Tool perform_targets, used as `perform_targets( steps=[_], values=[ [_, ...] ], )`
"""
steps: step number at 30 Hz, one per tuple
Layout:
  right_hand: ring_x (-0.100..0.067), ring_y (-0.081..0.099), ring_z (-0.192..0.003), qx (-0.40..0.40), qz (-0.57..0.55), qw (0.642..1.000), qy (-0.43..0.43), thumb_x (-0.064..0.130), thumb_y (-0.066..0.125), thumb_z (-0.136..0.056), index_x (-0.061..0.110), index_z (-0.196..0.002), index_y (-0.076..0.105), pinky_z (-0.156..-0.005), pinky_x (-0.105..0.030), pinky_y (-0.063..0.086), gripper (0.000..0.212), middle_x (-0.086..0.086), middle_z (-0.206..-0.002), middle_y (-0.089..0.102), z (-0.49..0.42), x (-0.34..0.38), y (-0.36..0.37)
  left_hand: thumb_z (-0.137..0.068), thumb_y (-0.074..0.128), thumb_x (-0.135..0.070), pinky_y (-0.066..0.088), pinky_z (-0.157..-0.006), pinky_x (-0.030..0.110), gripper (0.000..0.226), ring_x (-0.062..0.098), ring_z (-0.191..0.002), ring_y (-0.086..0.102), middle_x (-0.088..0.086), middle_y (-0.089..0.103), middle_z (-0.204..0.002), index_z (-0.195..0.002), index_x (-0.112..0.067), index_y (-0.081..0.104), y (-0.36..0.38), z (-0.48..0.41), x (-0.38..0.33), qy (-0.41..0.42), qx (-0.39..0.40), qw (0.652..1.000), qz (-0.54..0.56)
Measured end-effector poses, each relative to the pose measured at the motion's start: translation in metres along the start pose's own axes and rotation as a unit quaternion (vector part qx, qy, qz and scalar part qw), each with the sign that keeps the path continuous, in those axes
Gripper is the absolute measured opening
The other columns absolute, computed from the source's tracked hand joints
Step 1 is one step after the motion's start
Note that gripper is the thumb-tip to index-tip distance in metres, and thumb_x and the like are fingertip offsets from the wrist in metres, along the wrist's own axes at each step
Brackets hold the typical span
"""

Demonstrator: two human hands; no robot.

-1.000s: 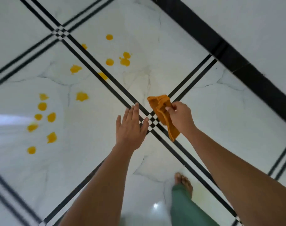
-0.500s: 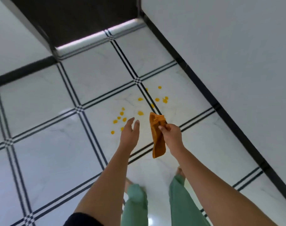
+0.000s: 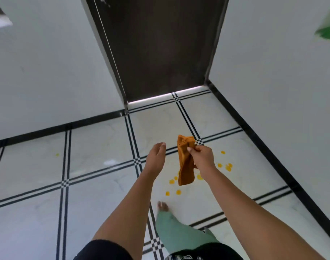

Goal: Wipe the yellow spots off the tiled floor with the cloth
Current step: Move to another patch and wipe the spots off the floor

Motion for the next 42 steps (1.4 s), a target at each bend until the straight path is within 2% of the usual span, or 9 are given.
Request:
perform_targets(
  steps=[3, 8, 12, 18, 27, 32, 35, 38, 42],
  values=[
    [-0.039, 0.062, -0.092, 0.004, -0.011, 1.000, -0.021, 0.019, 0.062, -0.087, -0.011, -0.096, 0.060, -0.084, -0.057, 0.050, 0.031, -0.027, -0.094, 0.065, -0.023, 0.039, 0.021, -0.100, 0.031, -0.036, 0.030, -0.093, 0.026, 0.045, 0.023, -0.128, 0.041, 0.008, 0.046, -0.139, -0.136, -0.012, 0.041, -0.030, -0.037, -0.018, 0.023, -0.004, 1.000, -0.015],
    [-0.031, 0.059, -0.077, -0.009, 0.000, 0.999, -0.032, 0.022, 0.062, -0.087, -0.004, -0.082, 0.062, -0.082, -0.056, 0.051, 0.026, -0.014, -0.077, 0.061, -0.070, 0.103, 0.047, -0.100, 0.031, -0.037, 0.032, -0.103, 0.034, 0.046, 0.024, -0.128, 0.042, 0.009, 0.046, -0.139, -0.137, -0.012, 0.040, -0.071, -0.109, -0.055, 0.043, 0.022, 0.998, -0.037],
    [-0.035, 0.062, -0.088, -0.039, -0.012, 0.999, -0.017, 0.023, 0.062, -0.088, -0.006, -0.091, 0.064, -0.085, -0.054, 0.051, 0.029, -0.022, -0.089, 0.067, -0.106, 0.143, 0.060, -0.099, 0.030, -0.040, 0.032, -0.104, 0.037, 0.048, 0.024, -0.128, 0.042, 0.010, 0.046, -0.139, -0.138, -0.013, 0.039, -0.085, -0.163, -0.085, 0.051, 0.047, 0.997, -0.046],
    [-0.032, 0.062, -0.087, -0.085, -0.031, 0.996, -0.006, 0.024, 0.061, -0.089, -0.004, -0.091, 0.065, -0.086, -0.051, 0.052, 0.028, -0.019, -0.086, 0.066, -0.164, 0.190, 0.079, -0.099, 0.030, -0.041, 0.033, -0.103, 0.036, 0.048, 0.024, -0.127, 0.043, 0.008, 0.047, -0.138, -0.137, -0.014, 0.040, -0.088, -0.242, -0.125, 0.055, 0.094, 0.993, -0.050],
    [-0.031, 0.062, -0.091, -0.217, -0.129, 0.967, 0.043, 0.023, 0.059, -0.091, 0.011, -0.077, 0.060, -0.090, -0.051, 0.050, 0.018, -0.015, -0.086, 0.065, -0.254, 0.246, 0.106, -0.098, 0.032, -0.041, 0.033, -0.102, 0.035, 0.046, 0.023, -0.125, 0.043, 0.008, 0.047, -0.137, -0.134, -0.014, 0.045, -0.084, -0.384, -0.191, 0.101, 0.209, 0.966, -0.117],
    [-0.044, 0.060, -0.097, -0.325, -0.197, 0.920, 0.095, 0.019, 0.059, -0.090, -0.008, -0.093, 0.062, -0.087, -0.058, 0.049, 0.028, -0.025, -0.082, 0.063, -0.282, 0.262, 0.095, -0.098, 0.031, -0.040, 0.034, -0.102, 0.036, 0.046, 0.023, -0.124, 0.044, 0.007, 0.049, -0.137, -0.134, -0.014, 0.044, -0.046, -0.440, -0.230, 0.132, 0.326, 0.918, -0.186],
    [-0.041, 0.062, -0.095, -0.376, -0.233, 0.888, 0.124, 0.021, 0.058, -0.091, -0.001, -0.086, 0.063, -0.087, -0.056, 0.050, 0.023, -0.025, -0.092, 0.067, -0.289, 0.255, 0.081, -0.099, 0.030, -0.042, 0.036, -0.103, 0.039, 0.046, 0.024, -0.124, 0.045, 0.008, 0.049, -0.136, -0.133, -0.015, 0.044, -0.006, -0.451, -0.240, 0.145, 0.383, 0.883, -0.229],
    [-0.033, 0.063, -0.091, -0.430, -0.264, 0.850, 0.153, 0.022, 0.058, -0.091, 0.014, -0.077, 0.060, -0.088, -0.052, 0.051, 0.016, -0.015, -0.087, 0.067, -0.296, 0.236, 0.063, -0.099, 0.030, -0.042, 0.035, -0.106, 0.041, 0.047, 0.025, -0.126, 0.044, 0.008, 0.047, -0.138, -0.134, -0.014, 0.043, 0.043, -0.454, -0.246, 0.162, 0.447, 0.842, -0.255],
    [-0.031, 0.062, -0.083, -0.504, -0.286, 0.787, 0.211, 0.021, 0.056, -0.091, 0.000, -0.087, 0.066, -0.084, -0.045, 0.053, 0.024, -0.018, -0.085, 0.067, -0.311, 0.189, 0.033, -0.099, 0.029, -0.042, 0.034, -0.102, 0.037, 0.047, 0.025, -0.125, 0.045, 0.008, 0.048, -0.137, -0.134, -0.014, 0.044, 0.122, -0.450, -0.248, 0.199, 0.517, 0.773, -0.310]
  ],
)
Point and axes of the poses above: each hand's wrist, its own z-axis away from the middle knuckle, its own y-axis out of the palm, x = y × z, the point moved 3 cm from there along -z, towards the middle knuckle
